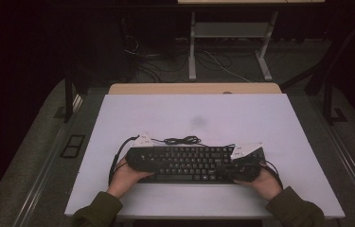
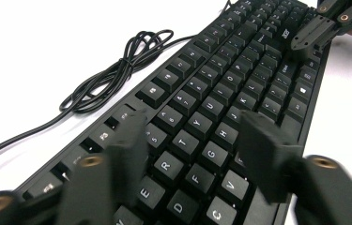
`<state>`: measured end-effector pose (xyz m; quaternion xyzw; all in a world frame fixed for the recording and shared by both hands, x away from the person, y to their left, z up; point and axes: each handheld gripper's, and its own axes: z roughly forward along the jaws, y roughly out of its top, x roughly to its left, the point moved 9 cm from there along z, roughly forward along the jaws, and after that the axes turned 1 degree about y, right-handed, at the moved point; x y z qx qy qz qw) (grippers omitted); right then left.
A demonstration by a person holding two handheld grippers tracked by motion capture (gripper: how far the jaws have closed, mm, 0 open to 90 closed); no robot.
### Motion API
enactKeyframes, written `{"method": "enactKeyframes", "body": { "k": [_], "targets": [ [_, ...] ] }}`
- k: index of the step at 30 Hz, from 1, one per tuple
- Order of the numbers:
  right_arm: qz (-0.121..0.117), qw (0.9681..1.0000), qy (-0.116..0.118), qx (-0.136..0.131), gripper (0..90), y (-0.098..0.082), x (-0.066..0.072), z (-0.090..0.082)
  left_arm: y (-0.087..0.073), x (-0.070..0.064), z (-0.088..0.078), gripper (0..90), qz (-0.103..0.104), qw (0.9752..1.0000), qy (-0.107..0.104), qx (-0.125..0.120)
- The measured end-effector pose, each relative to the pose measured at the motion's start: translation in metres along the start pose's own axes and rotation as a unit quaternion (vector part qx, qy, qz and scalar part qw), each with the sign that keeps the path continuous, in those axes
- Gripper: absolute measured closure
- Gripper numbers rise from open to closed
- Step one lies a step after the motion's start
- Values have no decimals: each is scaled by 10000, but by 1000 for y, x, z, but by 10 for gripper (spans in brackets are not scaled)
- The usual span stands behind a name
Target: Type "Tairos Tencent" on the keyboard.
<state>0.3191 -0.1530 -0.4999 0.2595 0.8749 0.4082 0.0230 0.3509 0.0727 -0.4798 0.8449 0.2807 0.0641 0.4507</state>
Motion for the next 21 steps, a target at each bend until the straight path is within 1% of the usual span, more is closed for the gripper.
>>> {"method": "enactKeyframes", "body": {
  "k": [4, 7, 11, 14, 19, 21],
  "targets": [
    [-8, 10000, -8, -3, 893, 0, 0, 0, -2, -1, -2, 252, -52, 10000, 49, -37],
    [-1, 10000, -17, -5, 893, 0, -1, -1, -4, -1, -5, 203, -46, 10000, 75, -32],
    [1, 10000, -25, -7, 893, 0, -2, -1, -5, -2, -7, 197, -92, 9999, 96, -47],
    [-10, 10000, -34, -24, 892, 1, -2, -2, -6, -3, -8, 197, -84, 9999, 102, -38],
    [32, 9997, 15, -239, 882, 8, -2, -8, -6, -3, -10, 198, -128, 9998, 131, -91],
    [41, 9996, 15, -282, 861, 10, -3, -9, -7, -3, -11, 199, -142, 9998, 140, -96]
  ]
}}
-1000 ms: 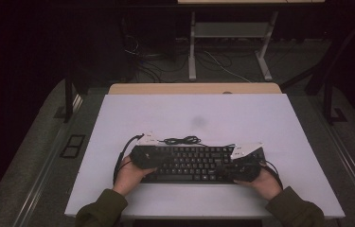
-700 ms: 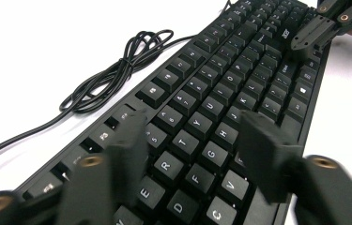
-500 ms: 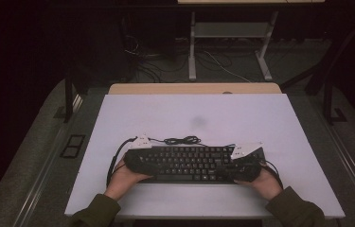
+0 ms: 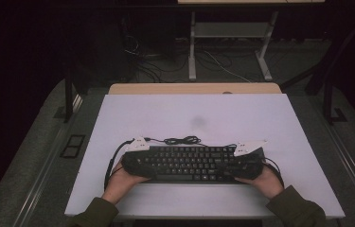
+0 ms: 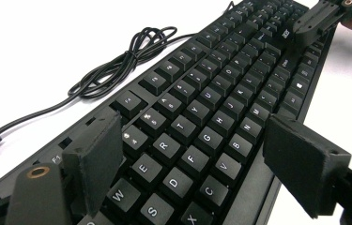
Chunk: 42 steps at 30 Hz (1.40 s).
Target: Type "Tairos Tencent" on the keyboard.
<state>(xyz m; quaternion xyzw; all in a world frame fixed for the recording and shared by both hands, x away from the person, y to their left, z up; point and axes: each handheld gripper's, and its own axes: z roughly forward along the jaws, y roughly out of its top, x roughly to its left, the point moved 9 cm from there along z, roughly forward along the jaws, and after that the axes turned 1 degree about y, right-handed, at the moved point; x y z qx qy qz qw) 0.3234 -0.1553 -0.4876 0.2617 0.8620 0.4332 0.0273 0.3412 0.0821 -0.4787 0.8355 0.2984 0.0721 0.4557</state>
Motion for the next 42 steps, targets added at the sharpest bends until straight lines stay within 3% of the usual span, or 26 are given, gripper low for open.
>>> {"method": "enactKeyframes", "body": {
  "k": [5, 11, 17, 32, 42],
  "targets": [
    [121, 9998, 8, -177, 716, 6, -4, -1, -2, 0, -2, 204, 3, 10000, 17, -17],
    [227, 9991, 19, -369, 460, 16, -6, 3, -3, 0, -1, 206, -34, 10000, 37, -22],
    [294, 9983, 34, -497, 333, 25, -6, 9, -4, 1, -1, 214, -28, 10000, 61, 6],
    [375, 9958, 11, -830, 228, 46, -10, 23, -4, 5, -2, 258, -36, 9999, 130, -16],
    [377, 9960, 23, -815, 213, 46, -10, 27, -1, 13, -2, 524, -31, 9997, 232, -66]
  ]
}}
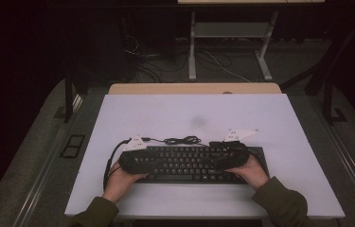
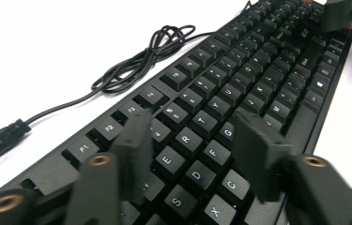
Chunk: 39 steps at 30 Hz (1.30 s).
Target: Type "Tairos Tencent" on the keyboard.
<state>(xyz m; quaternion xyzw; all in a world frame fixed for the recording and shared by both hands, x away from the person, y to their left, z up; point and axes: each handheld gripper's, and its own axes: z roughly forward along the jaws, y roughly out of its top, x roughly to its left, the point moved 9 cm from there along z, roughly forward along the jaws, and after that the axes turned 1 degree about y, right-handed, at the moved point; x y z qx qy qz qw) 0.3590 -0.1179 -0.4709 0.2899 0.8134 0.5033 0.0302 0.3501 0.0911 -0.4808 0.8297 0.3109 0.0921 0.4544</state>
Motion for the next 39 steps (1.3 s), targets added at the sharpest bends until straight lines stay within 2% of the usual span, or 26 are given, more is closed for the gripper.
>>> {"method": "enactKeyframes", "body": {
  "k": [9, 13, 26, 29, 30, 31, 37, 39],
  "targets": [
    [-31, 10000, 15, -1, 211, -1, 0, 2, -2, 6, 4, 809, -17, 9998, 46, 169],
    [-30, 10000, 18, 0, 211, -1, 0, 2, -4, 8, 6, 890, -43, 9997, 27, 256],
    [-24, 10000, 30, 43, 211, -2, 2, 3, -7, 10, 9, 891, -81, 9994, 44, 335],
    [-39, 10000, 20, 36, 210, -2, 1, 3, -11, 11, 9, 892, 40, 9990, 58, 449],
    [-37, 10000, 22, 33, 210, -2, 1, 3, -10, 10, 10, 892, -74, 9991, 49, 406],
    [-36, 10000, 22, 32, 210, -1, 2, 3, -11, 11, 9, 892, 23, 9989, 35, 457],
    [-32, 10000, 25, 26, 210, -1, 2, 3, -10, 10, 9, 892, 26, 9990, 41, 441],
    [-31, 10000, 24, 24, 210, -1, 2, 3, -9, 10, 9, 891, -31, 9992, 27, 391]
  ]
}}
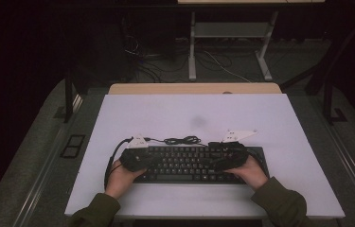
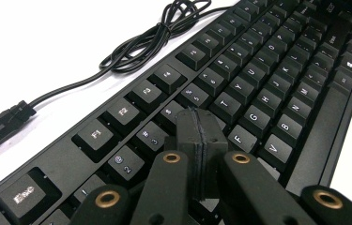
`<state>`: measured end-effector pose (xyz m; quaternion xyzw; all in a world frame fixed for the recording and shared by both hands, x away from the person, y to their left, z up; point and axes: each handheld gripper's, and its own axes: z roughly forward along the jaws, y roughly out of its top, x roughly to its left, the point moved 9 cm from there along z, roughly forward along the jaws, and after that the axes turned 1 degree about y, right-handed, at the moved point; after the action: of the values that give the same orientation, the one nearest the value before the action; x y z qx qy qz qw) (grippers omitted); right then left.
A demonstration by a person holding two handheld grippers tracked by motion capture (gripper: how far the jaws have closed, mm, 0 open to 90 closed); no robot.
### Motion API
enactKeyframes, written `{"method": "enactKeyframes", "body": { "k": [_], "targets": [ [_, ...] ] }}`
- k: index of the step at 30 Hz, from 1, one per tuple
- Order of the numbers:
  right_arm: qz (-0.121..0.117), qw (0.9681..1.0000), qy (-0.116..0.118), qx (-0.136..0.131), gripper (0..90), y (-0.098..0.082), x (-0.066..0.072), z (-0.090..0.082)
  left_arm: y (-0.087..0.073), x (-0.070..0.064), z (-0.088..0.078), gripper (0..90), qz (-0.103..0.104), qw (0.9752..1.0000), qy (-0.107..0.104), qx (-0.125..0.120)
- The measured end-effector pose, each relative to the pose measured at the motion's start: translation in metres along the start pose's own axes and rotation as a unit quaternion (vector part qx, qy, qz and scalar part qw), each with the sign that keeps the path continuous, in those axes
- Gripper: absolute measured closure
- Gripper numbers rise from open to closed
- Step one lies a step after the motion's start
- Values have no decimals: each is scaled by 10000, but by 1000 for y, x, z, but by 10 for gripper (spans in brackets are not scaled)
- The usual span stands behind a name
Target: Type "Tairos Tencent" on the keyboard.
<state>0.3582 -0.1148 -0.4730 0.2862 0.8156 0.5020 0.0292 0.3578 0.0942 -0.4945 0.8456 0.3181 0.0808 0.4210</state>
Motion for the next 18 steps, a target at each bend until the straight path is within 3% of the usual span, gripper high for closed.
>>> {"method": "enactKeyframes", "body": {
  "k": [8, 18],
  "targets": [
    [-15, 10000, -12, 5, 210, 0, -1, 0, 2, 0, -5, 840, 12, 10000, -34, -77],
    [11, 9999, 111, 7, 254, 5, 4, 7, 3, -4, -10, 509, 22, 9999, -82, -131]
  ]
}}
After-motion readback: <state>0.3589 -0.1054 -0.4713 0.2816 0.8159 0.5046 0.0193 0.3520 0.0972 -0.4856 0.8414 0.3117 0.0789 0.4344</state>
